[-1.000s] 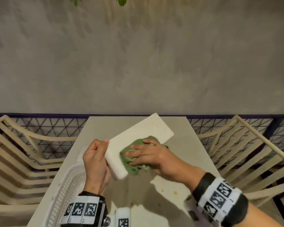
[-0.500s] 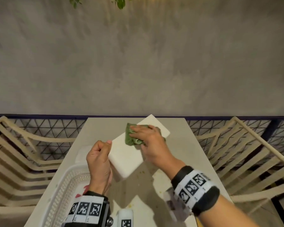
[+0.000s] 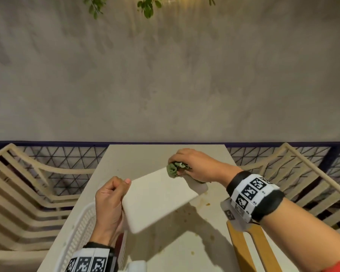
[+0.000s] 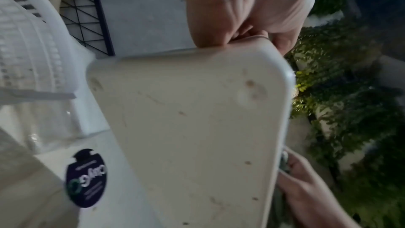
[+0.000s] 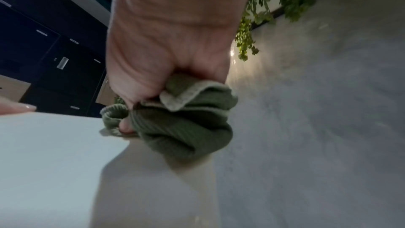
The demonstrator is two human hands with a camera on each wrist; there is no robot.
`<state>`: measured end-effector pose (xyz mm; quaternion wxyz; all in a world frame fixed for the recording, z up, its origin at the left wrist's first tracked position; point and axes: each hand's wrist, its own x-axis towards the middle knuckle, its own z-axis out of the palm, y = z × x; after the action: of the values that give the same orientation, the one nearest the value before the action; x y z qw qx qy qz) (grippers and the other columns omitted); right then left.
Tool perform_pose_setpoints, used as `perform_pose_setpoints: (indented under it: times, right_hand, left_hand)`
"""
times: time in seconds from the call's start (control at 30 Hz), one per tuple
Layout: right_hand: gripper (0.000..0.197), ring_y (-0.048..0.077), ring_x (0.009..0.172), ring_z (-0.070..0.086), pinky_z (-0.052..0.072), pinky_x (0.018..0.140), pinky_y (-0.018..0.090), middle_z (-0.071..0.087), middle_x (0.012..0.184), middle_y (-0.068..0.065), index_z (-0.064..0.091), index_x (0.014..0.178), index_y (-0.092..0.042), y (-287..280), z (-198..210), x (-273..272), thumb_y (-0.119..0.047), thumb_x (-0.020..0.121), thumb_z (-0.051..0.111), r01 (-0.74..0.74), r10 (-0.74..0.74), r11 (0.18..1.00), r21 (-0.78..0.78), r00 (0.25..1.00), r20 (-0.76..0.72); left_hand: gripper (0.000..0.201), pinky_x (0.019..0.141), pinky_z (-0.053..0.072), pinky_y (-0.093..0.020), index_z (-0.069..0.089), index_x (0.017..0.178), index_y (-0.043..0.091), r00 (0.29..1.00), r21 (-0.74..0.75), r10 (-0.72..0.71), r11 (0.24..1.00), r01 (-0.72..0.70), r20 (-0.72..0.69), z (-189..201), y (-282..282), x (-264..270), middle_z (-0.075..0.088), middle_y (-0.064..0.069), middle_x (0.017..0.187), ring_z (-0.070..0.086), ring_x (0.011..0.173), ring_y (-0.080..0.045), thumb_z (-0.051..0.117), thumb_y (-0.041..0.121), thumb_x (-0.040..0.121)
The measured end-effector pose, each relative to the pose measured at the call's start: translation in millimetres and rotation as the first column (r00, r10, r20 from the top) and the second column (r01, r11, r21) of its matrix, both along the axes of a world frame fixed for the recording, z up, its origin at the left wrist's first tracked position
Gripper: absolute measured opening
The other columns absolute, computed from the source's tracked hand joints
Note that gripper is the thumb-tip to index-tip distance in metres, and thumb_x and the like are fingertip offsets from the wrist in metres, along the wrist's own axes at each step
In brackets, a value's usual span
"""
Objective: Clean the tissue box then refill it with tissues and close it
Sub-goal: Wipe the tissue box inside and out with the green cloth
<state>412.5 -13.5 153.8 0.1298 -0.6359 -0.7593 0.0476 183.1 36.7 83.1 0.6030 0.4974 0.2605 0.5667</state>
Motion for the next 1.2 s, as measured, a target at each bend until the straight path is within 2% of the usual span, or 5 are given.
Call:
perform_pose_setpoints:
  times: [0.1,0.27,0.63,0.8,1.2]
  right_hand:
    - [0.031,0.026,0.107,0.048,0.042,0.088,0.04,0.058,0.112,0.007,0.055,0.119,-0.018,-5,6,-1,-0.011,0.089,0.058,0.031,-0.025,0.997,-0.063,0.994,0.106]
    - [0.031,0.03,0.103,0.049,0.039,0.08,0.037,0.059,0.11,0.008,0.055,0.119,-0.016,-6,20,-10,-0.009,0.09,0.051,0.055,-0.064,0.998,0.035,0.934,0.351]
    - [0.024,0.033,0.093,0.056,0.037,0.094,0.045,0.066,0.094,0.009,0.06,0.098,-0.009,-11,-2,-49,-0.002,0.078,0.051,0.052,-0.193,0.873,0.484,0.95,0.245]
    - [0.045,0.024,0.121,0.043,0.025,0.102,0.046,0.058,0.132,-0.003,0.059,0.122,-0.024,-46,-48,-25,-0.018,0.081,0.043,-0.006,-0.15,0.793,0.61,0.967,0.204]
    - [0.036,0.015,0.09,0.042,0.028,0.078,0.027,0.071,0.108,0.003,0.072,0.101,-0.015,-36,-55,-25,-0.016,0.074,0.048,0.262,-0.165,0.795,0.548,0.962,-0.22]
  left_hand:
    - [0.041,0.059,0.034,-0.028,0.04,0.05,0.008,0.96,0.079,-0.08,0.991,0.105,-0.27,-12,0,-7,0.042,-0.008,0.056,0.041,0.056,-0.015,0.061,0.024,0.082]
    - [0.036,0.057,0.039,-0.032,0.054,0.068,0.017,0.552,0.329,0.08,0.869,0.369,-0.83,-15,-1,1,0.06,0.002,0.058,0.055,0.059,-0.014,0.043,0.047,0.086]
    - [0.018,0.071,0.043,-0.036,0.059,0.082,0.025,0.772,0.179,0.136,0.983,-0.029,-0.621,-8,-28,51,0.066,0.003,0.077,0.058,0.075,-0.019,0.049,0.013,0.091]
    - [0.02,0.063,0.042,-0.035,0.059,0.073,0.027,0.699,0.225,0.21,0.972,-0.072,-0.684,-7,-39,47,0.062,0.002,0.064,0.057,0.07,-0.027,0.052,0.02,0.091]
    - [0.03,0.057,0.035,-0.032,0.05,0.061,0.025,0.566,0.213,0.195,0.976,-0.034,-0.801,-1,-45,39,0.054,0.001,0.057,0.055,0.071,-0.032,0.052,0.022,0.091]
